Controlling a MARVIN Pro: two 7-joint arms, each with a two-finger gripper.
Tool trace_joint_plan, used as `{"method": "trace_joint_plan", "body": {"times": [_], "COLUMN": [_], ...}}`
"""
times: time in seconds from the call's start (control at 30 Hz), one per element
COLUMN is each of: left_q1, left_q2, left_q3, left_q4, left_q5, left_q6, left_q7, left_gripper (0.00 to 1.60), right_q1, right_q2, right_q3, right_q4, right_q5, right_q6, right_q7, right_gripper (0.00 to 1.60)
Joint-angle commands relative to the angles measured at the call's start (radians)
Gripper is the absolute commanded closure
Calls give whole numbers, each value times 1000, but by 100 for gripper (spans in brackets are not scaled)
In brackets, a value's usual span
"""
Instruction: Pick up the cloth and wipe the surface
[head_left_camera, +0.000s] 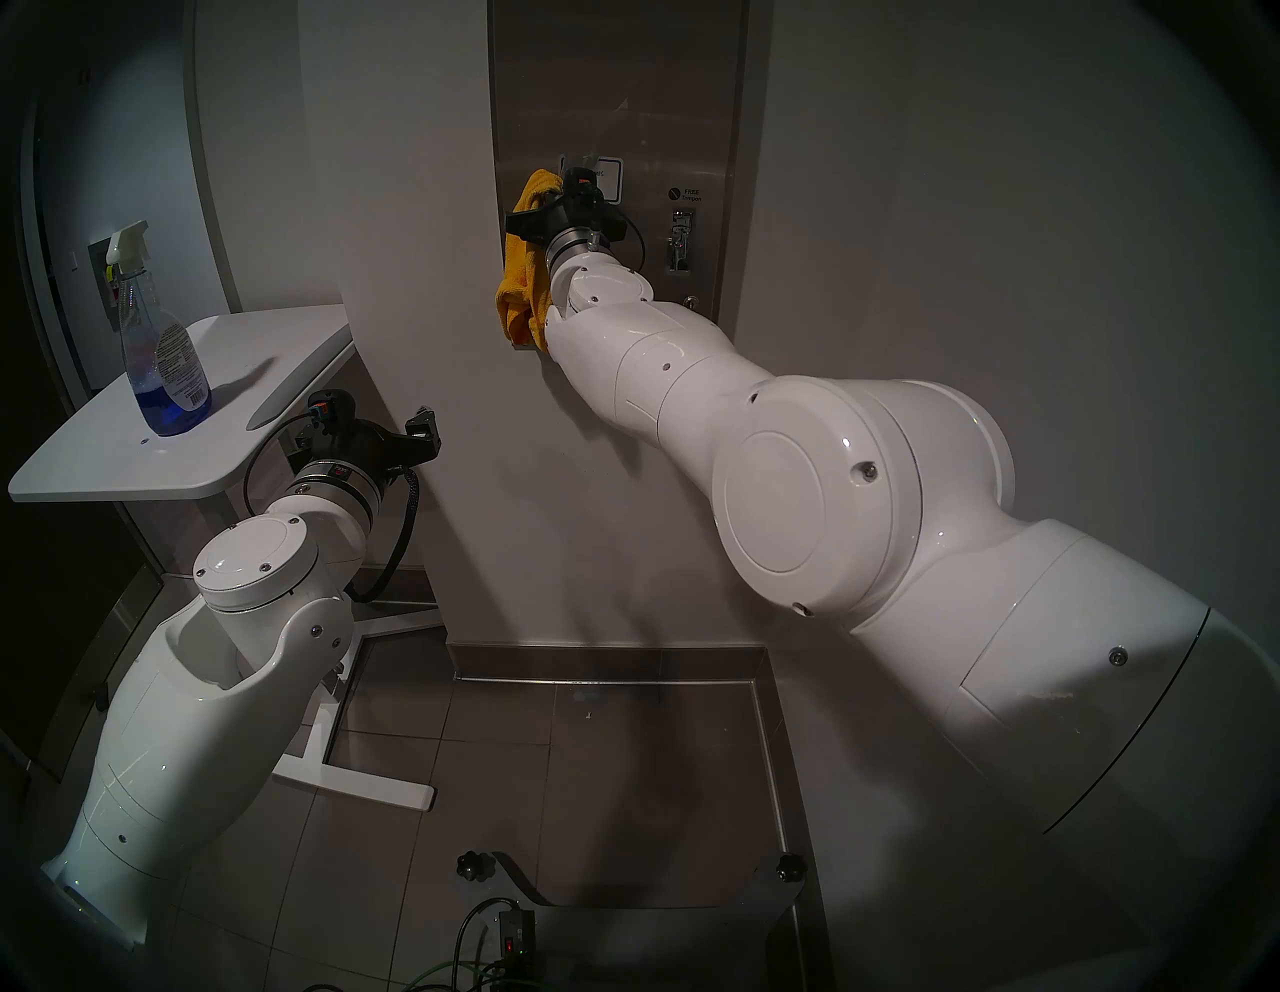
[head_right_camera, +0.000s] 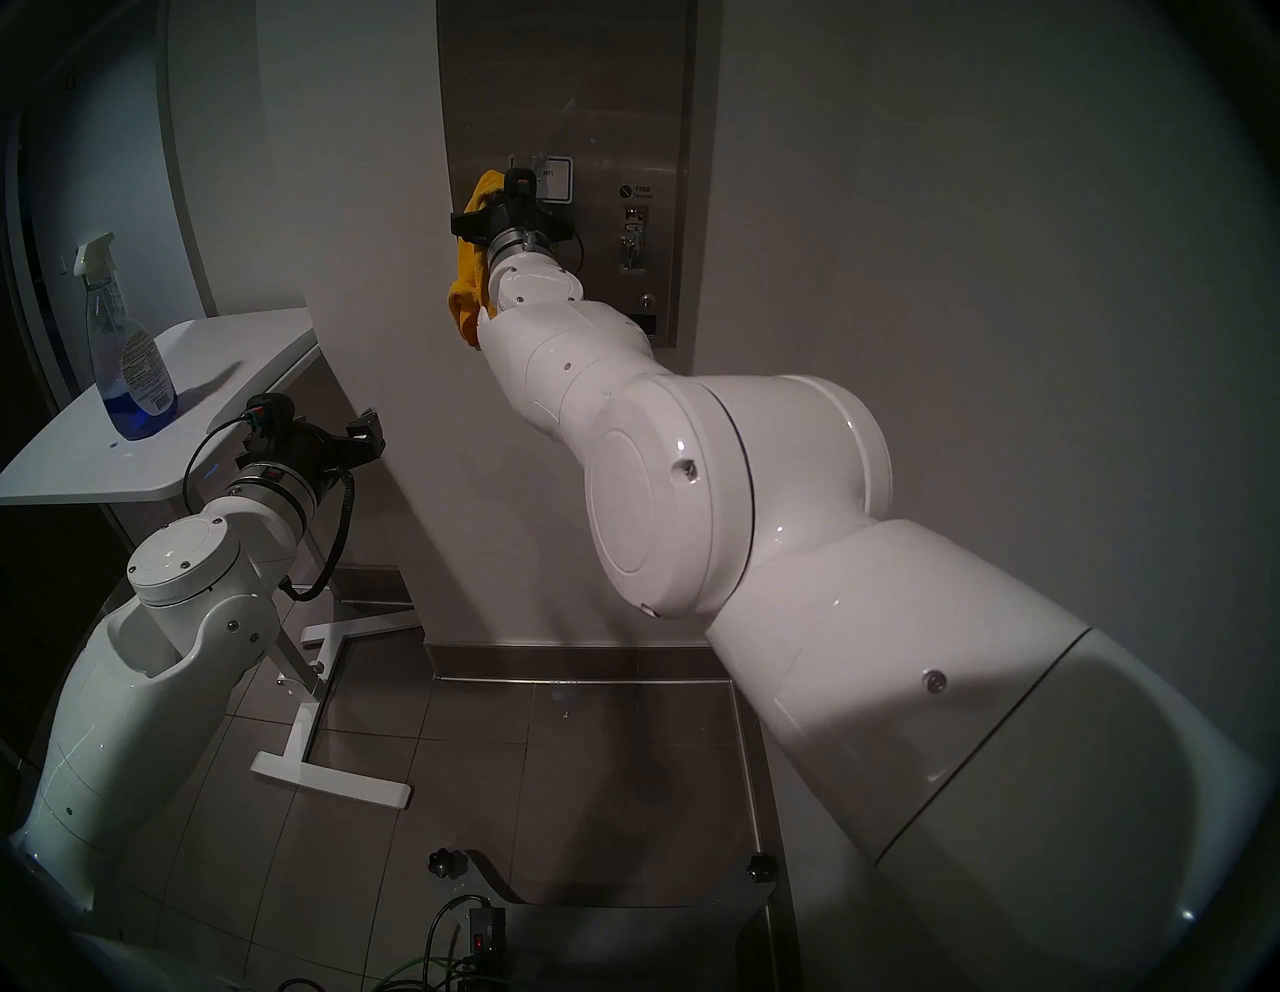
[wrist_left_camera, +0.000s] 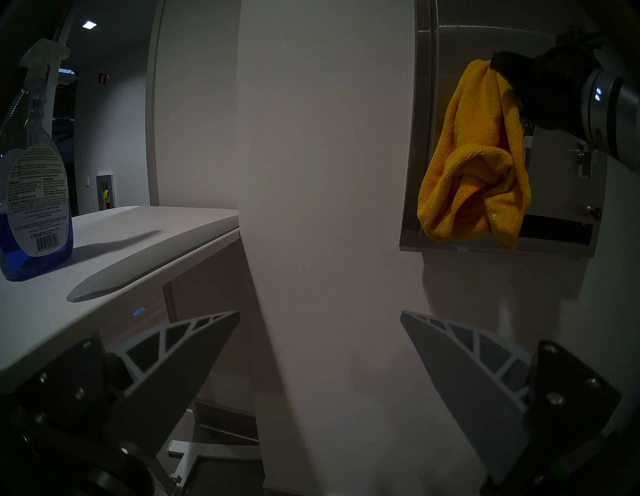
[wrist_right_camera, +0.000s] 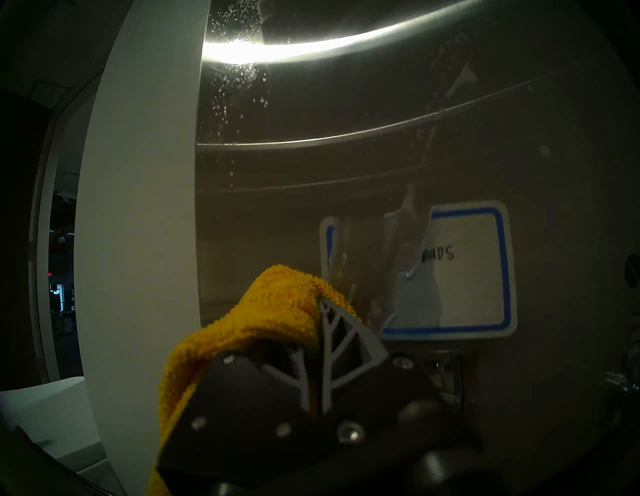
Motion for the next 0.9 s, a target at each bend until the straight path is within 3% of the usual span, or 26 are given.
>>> {"method": "trace_joint_plan", "body": {"times": [0.0, 0.2, 0.6, 0.87], "left_q1": [-30, -28, -24, -25], "left_q2": [0, 0, 1, 2], "left_q3": [-15, -15, -12, -11], "left_q4": [-26, -25, -20, -22], "left_q5": [1, 1, 2, 2], "left_q6": [-10, -10, -8, -9], "left_q7": [-2, -2, -1, 0], "left_gripper": [0, 0, 0, 0], "right_q1": [-6, -30, -178, -215], "right_q2": [6, 6, 2, 2], "right_q3": [5, 10, 43, 48], "right_q4": [2, 3, 3, 4], "right_q5": [4, 10, 42, 47], "right_q6": [19, 27, 36, 75], "right_q7": [-9, -2, 19, 26], "right_gripper": [160, 160, 160, 160]}}
